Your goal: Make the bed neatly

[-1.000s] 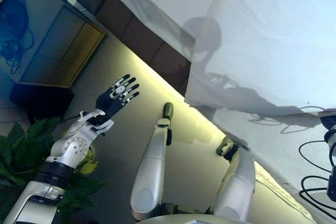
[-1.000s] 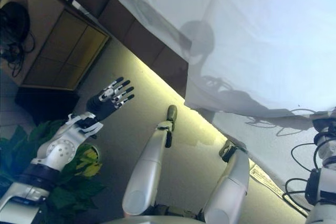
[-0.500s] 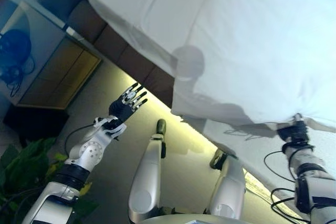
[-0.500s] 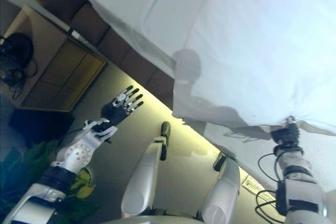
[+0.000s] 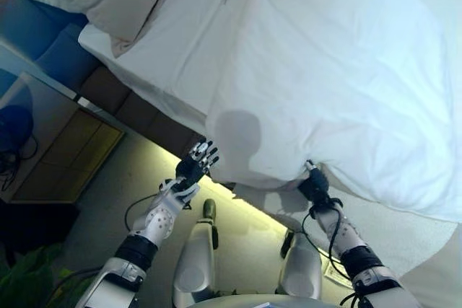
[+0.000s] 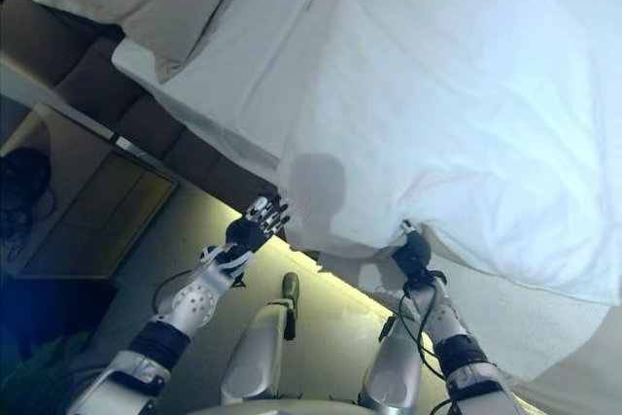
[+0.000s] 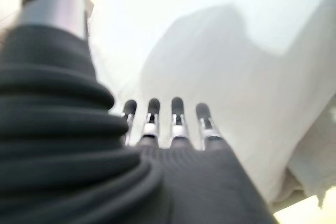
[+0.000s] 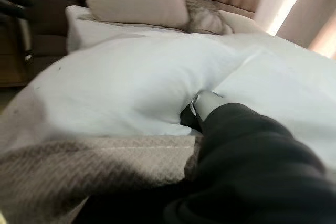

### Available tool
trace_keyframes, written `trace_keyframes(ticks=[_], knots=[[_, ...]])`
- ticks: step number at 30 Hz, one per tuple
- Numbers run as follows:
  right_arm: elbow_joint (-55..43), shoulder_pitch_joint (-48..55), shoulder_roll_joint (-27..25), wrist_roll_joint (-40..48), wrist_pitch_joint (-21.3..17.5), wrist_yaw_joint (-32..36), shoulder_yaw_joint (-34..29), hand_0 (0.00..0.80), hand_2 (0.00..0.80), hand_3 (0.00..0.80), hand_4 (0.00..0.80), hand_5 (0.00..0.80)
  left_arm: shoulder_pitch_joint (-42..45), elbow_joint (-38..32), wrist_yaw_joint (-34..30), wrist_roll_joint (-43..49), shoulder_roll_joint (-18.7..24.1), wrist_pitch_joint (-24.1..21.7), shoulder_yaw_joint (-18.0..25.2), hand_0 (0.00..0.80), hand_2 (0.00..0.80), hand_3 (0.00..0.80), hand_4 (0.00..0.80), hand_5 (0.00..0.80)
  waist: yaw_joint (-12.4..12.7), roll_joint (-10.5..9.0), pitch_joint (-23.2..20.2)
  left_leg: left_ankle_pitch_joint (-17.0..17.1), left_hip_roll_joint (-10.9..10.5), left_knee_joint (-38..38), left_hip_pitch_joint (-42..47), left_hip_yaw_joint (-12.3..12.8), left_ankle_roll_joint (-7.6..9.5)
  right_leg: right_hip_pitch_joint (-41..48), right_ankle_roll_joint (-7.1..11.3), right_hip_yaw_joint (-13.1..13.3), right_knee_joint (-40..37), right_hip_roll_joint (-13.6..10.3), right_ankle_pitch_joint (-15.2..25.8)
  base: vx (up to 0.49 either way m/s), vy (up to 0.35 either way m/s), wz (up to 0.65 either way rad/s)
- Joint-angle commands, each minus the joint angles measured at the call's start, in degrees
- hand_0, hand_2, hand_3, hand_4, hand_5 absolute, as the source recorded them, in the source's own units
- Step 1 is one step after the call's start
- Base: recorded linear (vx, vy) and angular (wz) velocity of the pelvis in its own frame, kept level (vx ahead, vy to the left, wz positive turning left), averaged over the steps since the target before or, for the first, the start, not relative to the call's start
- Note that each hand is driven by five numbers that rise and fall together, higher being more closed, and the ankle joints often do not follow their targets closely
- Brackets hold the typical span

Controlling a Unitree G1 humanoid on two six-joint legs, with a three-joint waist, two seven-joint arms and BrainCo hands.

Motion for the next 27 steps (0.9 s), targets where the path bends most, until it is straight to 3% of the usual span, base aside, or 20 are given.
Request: trace_keyframes(ticks=[1,6,9,16,19,22,27], knots=[[-5.76,2.55,1.67,-3.69,-2.41,-1.10,1.71,0.800,0.800,0.800,0.800,0.800,1.33,-0.05,-1.76,-7.46,-1.17,6.41,1.99,0.000,0.000,0.000,0.000,0.000,1.61,-0.54,-4.99,-1.49,5.75,-0.43,5.97,-1.56,-1.81,3.63,5.08,2.01,-12.95,-4.29,15.85,0.174,-0.034,0.03],[-5.72,4.83,2.24,-0.94,-3.66,-1.97,1.02,0.800,0.800,0.800,0.800,0.800,6.44,4.22,1.18,-16.08,-2.80,18.00,1.17,0.000,0.000,0.000,0.000,0.000,2.53,-0.88,-6.71,-2.10,6.63,-0.81,8.81,-1.36,-1.91,7.37,5.08,0.84,-14.18,-4.04,15.51,0.148,-0.046,0.03],[-6.43,5.30,2.77,-0.62,-4.97,-2.76,1.22,0.800,0.800,0.800,0.800,0.800,8.39,8.97,2.05,-21.65,-4.94,20.70,-1.30,0.000,0.000,0.000,0.000,0.000,2.84,-1.45,-6.72,-2.42,7.26,-0.31,9.00,-1.36,-2.13,8.03,5.08,0.16,-13.89,-4.01,15.07,0.073,-0.094,0.04],[-8.81,3.77,3.76,0.97,-6.13,-3.71,3.14,0.800,0.800,0.800,0.800,0.800,5.17,18.27,4.08,-24.02,-8.99,20.36,-7.62,0.000,0.000,0.000,0.000,0.000,2.54,-4.59,-5.45,-2.32,9.84,2.39,5.42,-2.46,-3.36,6.82,5.08,-0.49,-13.91,-2.17,15.49,-0.026,-0.170,0.06],[-9.81,2.34,3.59,2.36,-6.80,-3.44,4.30,0.800,0.800,0.800,0.800,0.800,3.18,17.61,3.19,-29.03,-10.01,19.31,-10.92,0.000,0.000,0.000,0.000,0.000,1.77,-5.54,-4.37,-2.25,10.71,3.98,3.27,-2.65,-3.72,5.36,5.08,-0.06,-13.45,-1.61,15.73,-0.059,-0.096,-0.05],[-11.00,0.58,3.41,4.08,-7.30,-2.72,4.86,0.800,0.800,0.800,0.800,0.800,1.07,16.18,4.47,-35.35,-10.67,15.46,-13.92,0.000,0.000,0.000,0.000,0.000,0.97,-6.36,-3.50,-2.08,11.00,5.35,0.89,-2.91,-4.01,3.40,5.08,0.64,-12.95,-1.21,16.14,-0.099,-0.049,-0.02],[-12.85,-2.66,3.24,5.22,-7.84,-3.14,6.15,0.800,0.800,0.800,0.800,0.800,-3.33,14.53,5.77,-46.36,-11.43,11.49,-16.19,0.000,0.000,0.000,0.000,0.000,-0.29,-7.36,-2.62,-1.65,11.34,7.05,-2.46,-2.85,-4.16,-0.06,5.08,2.17,-11.93,-1.09,16.92,-0.081,-0.009,-0.08]])
